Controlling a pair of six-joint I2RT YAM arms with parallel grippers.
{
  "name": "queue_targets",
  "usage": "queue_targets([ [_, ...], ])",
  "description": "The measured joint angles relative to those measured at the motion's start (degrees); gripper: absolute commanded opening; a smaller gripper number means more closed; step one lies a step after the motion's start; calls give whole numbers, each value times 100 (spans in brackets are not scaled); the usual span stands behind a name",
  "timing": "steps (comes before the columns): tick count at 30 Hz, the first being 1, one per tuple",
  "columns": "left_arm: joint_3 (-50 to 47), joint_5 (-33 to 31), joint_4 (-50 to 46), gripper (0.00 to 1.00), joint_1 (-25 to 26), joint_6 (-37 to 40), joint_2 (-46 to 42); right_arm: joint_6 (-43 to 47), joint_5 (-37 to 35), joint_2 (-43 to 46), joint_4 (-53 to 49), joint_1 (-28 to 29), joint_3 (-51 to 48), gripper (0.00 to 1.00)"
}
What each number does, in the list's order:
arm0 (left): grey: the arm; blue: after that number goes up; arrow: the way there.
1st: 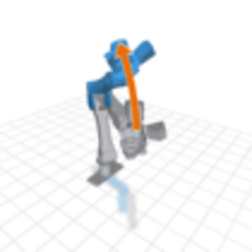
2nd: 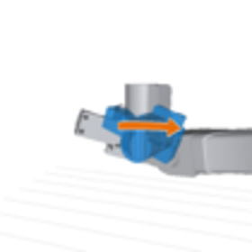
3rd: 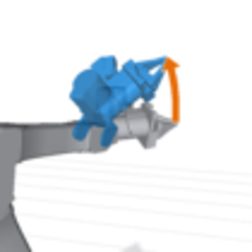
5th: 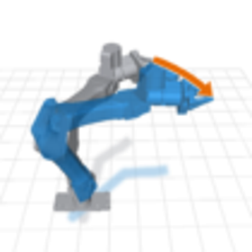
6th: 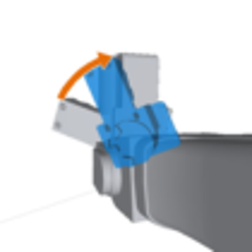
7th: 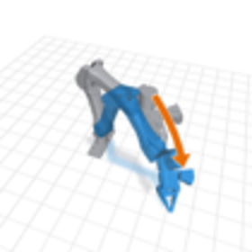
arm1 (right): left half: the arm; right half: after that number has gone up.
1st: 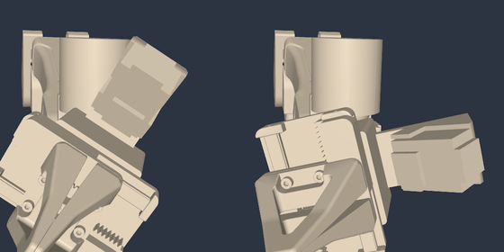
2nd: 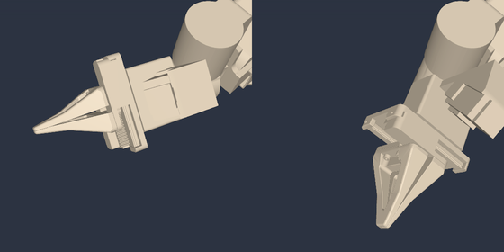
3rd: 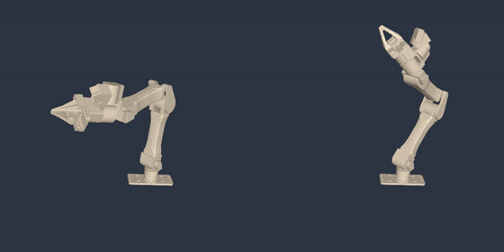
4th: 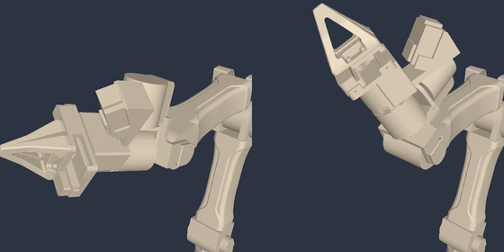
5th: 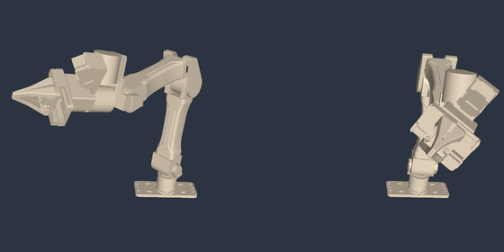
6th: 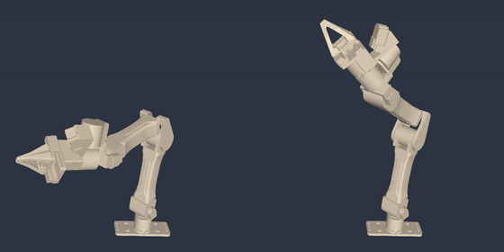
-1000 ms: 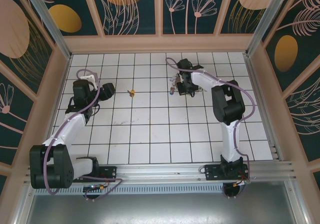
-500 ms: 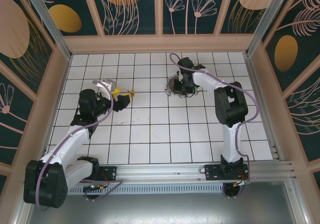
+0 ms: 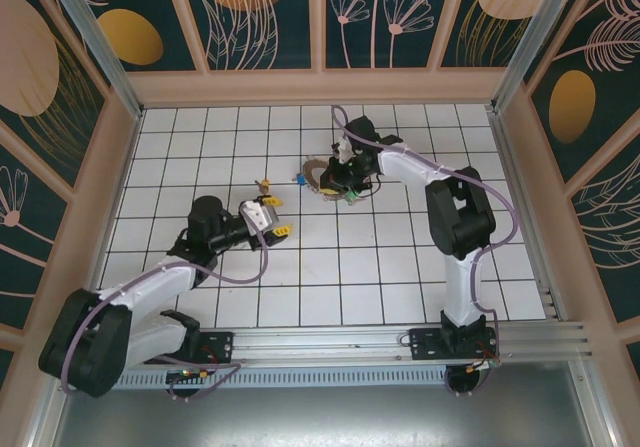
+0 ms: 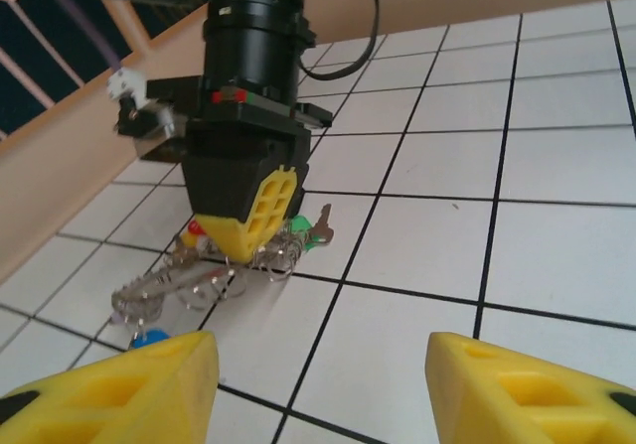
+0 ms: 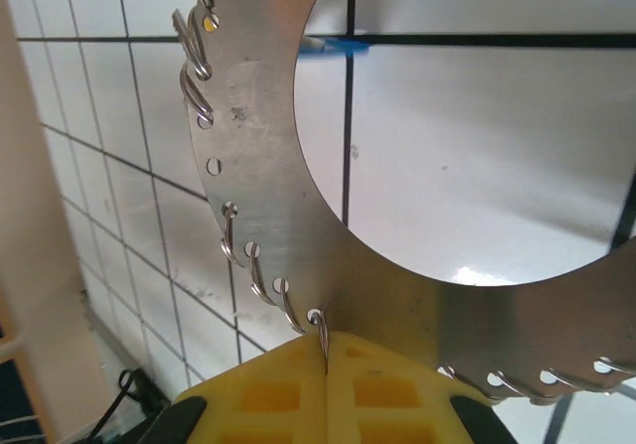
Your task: Put the keys on the keyring
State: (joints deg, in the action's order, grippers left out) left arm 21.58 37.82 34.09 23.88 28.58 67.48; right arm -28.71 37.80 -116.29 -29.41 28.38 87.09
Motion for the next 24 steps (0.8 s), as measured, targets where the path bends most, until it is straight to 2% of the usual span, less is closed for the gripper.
queue_targets([
  [3, 0, -210, 393, 45, 188, 455, 431, -199, 256, 70, 98, -4, -155, 0],
  [6, 28, -275, 503, 40, 391, 1099, 778, -487, 481, 302, 267, -4, -409, 0],
  [9, 114, -400, 647, 40, 573, 1419, 920, -837, 623, 686, 470, -2, -719, 0],
  [15, 208, -643, 1150, 38, 675, 1513, 931, -1513, 765, 1268, 901, 52, -1073, 0],
  [24, 188, -977, 1631, 34, 774, 1394, 927, -2297, 776, 1403, 1318, 474, -1307, 0],
])
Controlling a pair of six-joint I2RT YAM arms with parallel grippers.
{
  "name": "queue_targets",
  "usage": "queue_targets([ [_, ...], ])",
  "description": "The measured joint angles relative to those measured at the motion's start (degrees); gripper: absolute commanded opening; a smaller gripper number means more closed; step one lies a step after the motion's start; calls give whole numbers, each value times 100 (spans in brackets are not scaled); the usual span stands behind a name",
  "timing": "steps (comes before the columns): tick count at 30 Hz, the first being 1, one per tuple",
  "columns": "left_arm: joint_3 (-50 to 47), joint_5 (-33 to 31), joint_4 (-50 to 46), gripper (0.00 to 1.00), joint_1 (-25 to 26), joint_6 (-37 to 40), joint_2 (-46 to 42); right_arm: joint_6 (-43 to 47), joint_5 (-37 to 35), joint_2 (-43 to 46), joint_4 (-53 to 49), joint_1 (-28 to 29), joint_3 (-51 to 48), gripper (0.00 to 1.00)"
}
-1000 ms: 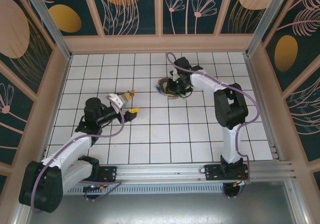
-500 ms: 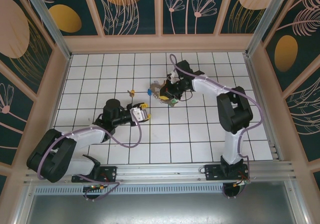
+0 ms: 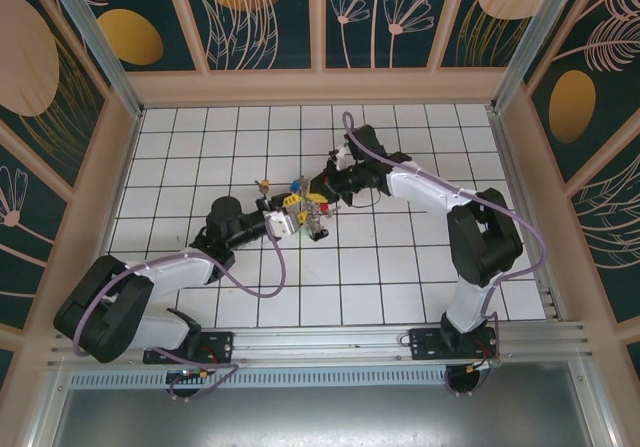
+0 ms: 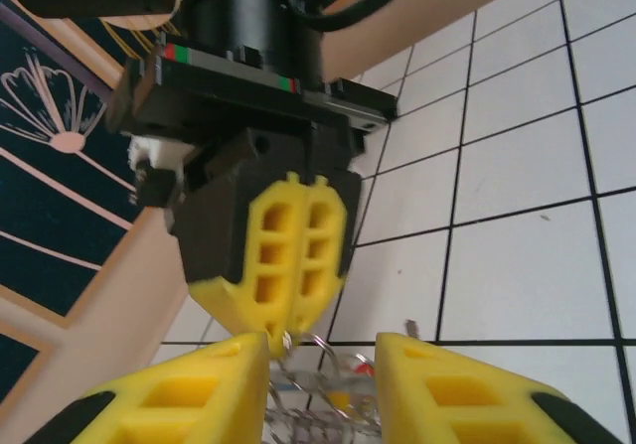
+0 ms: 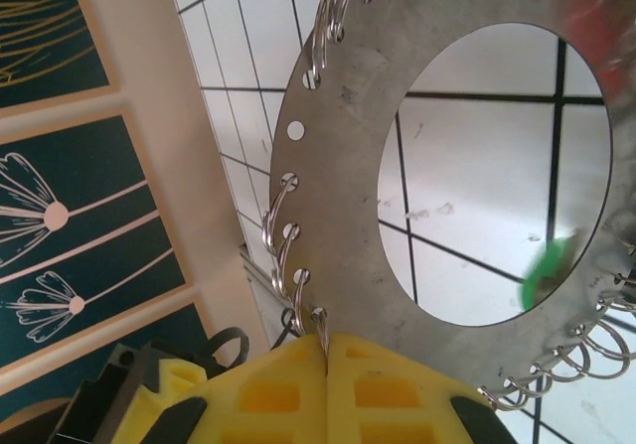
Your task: Put the keys on the keyring
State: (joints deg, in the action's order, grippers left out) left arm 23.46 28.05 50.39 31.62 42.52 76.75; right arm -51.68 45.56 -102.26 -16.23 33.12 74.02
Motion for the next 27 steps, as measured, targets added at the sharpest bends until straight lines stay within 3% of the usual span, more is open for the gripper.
queue_targets([
  [4, -109, -153, -7, 29, 0, -4, -31, -146, 0, 55, 74, 52, -31, 0],
  [16, -229, -632, -741, 28, 0, 828, -391, -275, -4, 140, 105, 140, -70, 0],
  [27, -229, -931, -621, 25, 0, 721, -439, -461, -2, 140, 151, 291, -70, 0],
])
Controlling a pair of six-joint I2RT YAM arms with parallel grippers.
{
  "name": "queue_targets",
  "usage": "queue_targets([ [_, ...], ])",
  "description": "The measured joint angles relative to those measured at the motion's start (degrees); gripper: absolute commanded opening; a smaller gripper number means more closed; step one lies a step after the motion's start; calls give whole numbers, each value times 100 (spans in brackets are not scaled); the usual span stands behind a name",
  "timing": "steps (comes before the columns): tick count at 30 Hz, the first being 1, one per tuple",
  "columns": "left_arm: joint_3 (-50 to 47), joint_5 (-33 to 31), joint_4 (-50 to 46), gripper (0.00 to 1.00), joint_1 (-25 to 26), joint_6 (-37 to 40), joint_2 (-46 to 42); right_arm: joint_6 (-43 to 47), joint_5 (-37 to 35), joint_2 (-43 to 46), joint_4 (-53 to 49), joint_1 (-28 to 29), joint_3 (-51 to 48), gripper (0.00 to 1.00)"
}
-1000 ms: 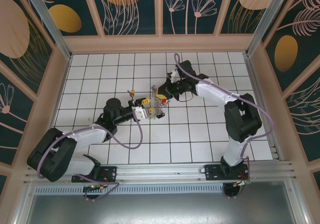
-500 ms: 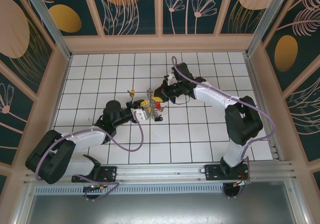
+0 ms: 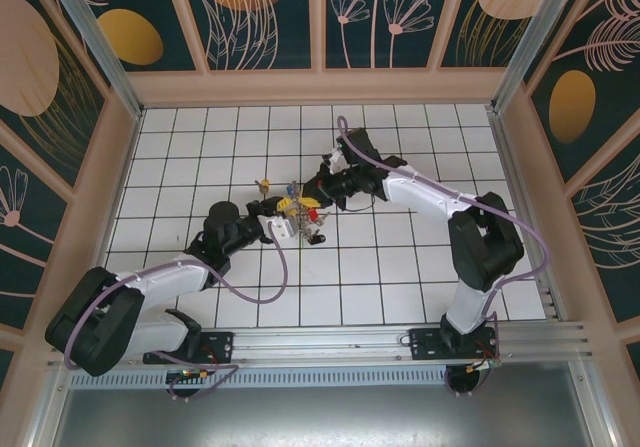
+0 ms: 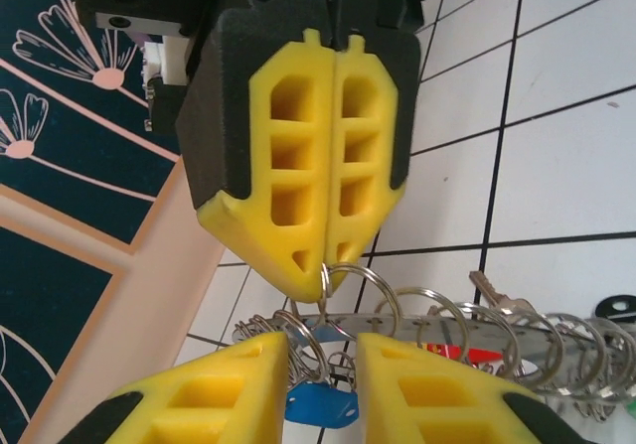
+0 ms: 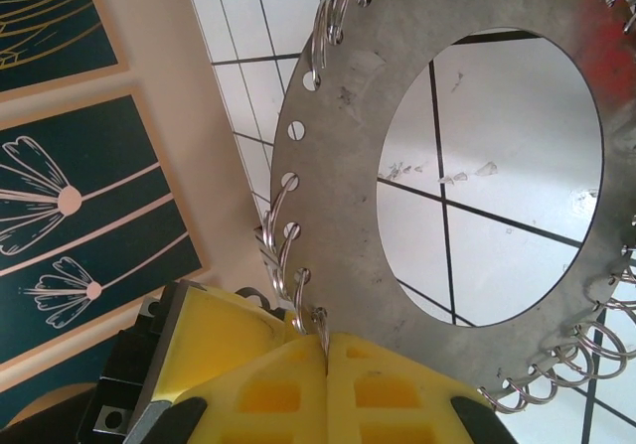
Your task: Put the keys on the keyring
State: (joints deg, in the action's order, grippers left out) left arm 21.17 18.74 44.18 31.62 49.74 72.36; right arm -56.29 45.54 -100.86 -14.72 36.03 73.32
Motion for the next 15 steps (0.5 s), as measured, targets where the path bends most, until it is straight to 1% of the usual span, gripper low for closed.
queue_targets([
  [5, 0, 42, 79, 25, -103, -302, 0, -162, -2, 0, 149, 85, 0, 0],
  [9, 24, 144, 74, 25, -208, -396, 7, -326, -4, 0, 369, 120, -37, 0],
  [15, 81, 223, 74, 19, -238, -509, 149, -428, -31, 0, 505, 120, -111, 0],
])
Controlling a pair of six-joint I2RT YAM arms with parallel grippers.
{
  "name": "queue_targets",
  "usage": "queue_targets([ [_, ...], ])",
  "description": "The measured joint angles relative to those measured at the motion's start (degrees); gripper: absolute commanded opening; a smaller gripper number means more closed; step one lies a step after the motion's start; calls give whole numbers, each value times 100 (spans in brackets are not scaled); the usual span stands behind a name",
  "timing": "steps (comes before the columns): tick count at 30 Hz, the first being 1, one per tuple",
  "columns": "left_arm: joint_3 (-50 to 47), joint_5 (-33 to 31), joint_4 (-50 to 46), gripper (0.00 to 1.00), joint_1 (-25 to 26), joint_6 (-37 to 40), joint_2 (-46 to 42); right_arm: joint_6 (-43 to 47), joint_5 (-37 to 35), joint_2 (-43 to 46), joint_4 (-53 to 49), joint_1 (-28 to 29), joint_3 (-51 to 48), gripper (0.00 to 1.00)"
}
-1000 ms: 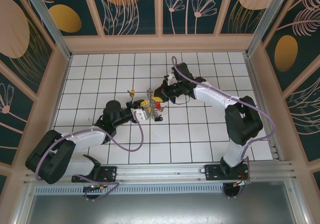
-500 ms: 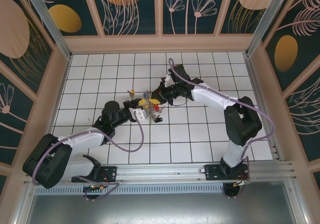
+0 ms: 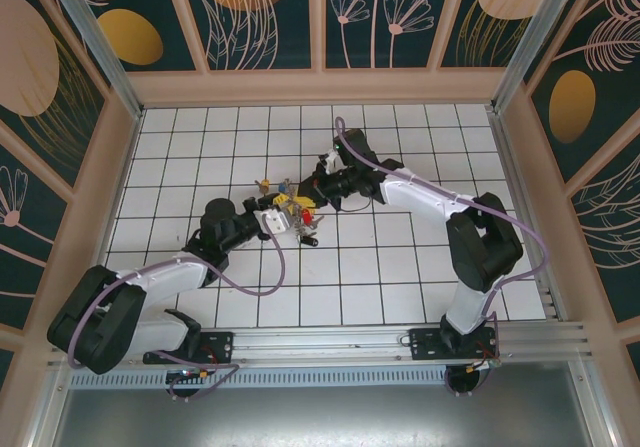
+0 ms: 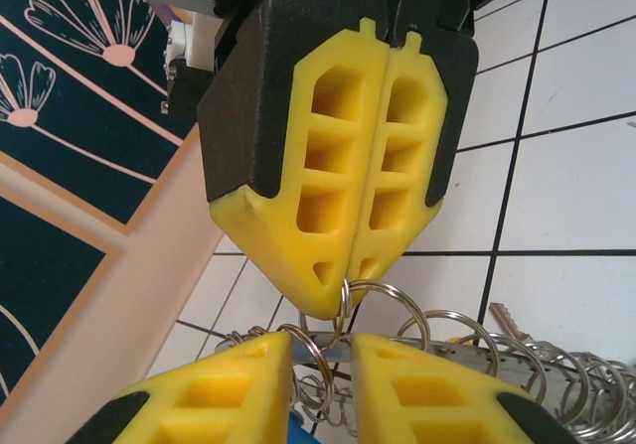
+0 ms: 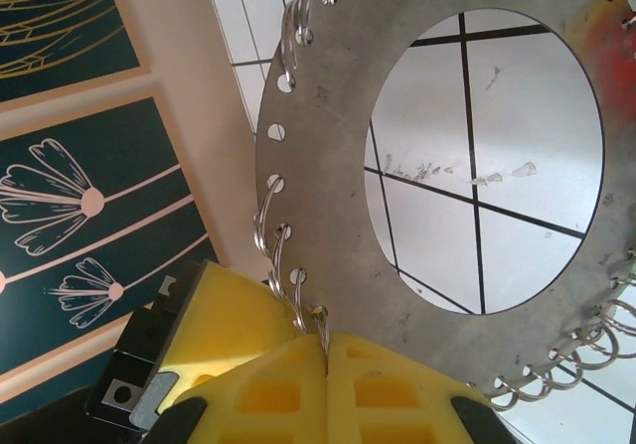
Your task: Put the keys on the keyring
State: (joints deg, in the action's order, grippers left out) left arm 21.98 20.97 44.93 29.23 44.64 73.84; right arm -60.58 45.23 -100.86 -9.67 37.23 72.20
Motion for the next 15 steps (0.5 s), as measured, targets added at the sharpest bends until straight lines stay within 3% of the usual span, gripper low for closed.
queue_targets([
  [15, 201, 118, -205, 18, -37, 90, 74, -409, -31, 11, 153, -13, -57, 0],
])
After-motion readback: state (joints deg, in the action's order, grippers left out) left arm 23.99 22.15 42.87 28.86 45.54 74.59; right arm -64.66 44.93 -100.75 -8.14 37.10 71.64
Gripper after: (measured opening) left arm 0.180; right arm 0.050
